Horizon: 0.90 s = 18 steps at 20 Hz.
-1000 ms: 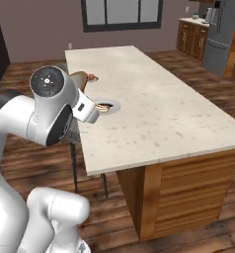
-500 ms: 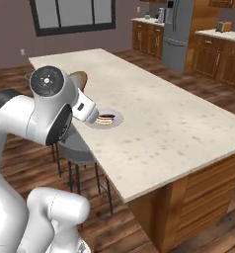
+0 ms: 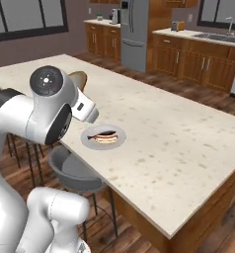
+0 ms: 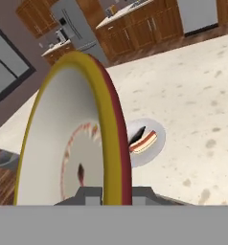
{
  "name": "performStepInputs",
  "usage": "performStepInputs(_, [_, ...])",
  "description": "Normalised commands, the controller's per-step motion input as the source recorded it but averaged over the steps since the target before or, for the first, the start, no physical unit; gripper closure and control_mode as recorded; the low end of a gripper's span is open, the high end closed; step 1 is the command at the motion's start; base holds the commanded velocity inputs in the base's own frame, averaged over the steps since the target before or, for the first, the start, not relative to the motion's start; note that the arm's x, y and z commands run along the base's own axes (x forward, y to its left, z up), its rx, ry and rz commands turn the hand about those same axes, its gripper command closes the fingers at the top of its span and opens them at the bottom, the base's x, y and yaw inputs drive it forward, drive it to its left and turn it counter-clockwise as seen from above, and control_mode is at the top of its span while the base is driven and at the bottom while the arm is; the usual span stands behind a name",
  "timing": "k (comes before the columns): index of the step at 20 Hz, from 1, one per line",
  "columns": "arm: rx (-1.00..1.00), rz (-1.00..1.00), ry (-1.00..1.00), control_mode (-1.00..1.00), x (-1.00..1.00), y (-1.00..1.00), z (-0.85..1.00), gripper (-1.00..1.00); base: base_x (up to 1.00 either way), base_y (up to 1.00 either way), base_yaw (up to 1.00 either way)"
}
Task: Take the smaller bowl and place it next to the appetizer plate on the dining counter , and place the larger bowl next to the plate with cooked food.
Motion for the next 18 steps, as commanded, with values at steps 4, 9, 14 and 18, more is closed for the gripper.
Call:
performStepInputs(4, [0.00, 0.00, 0.00, 1.00, 0.00, 0.00, 0.00, 1.00, 0.49, 0.57, -0.41])
performStepInputs(9, [0.00, 0.00, 0.00, 1.00, 0.00, 0.00, 0.00, 1.00, 0.35, 0.38, -0.40])
performStepInputs(14, [0.00, 0.00, 0.00, 1.00, 0.00, 0.00, 0.00, 1.00, 0.21, 0.10, -0.34])
performStepInputs(18, [0.00, 0.00, 0.00, 1.00, 0.00, 0.00, 0.00, 1.00, 0.18, 0.22, -0.35])
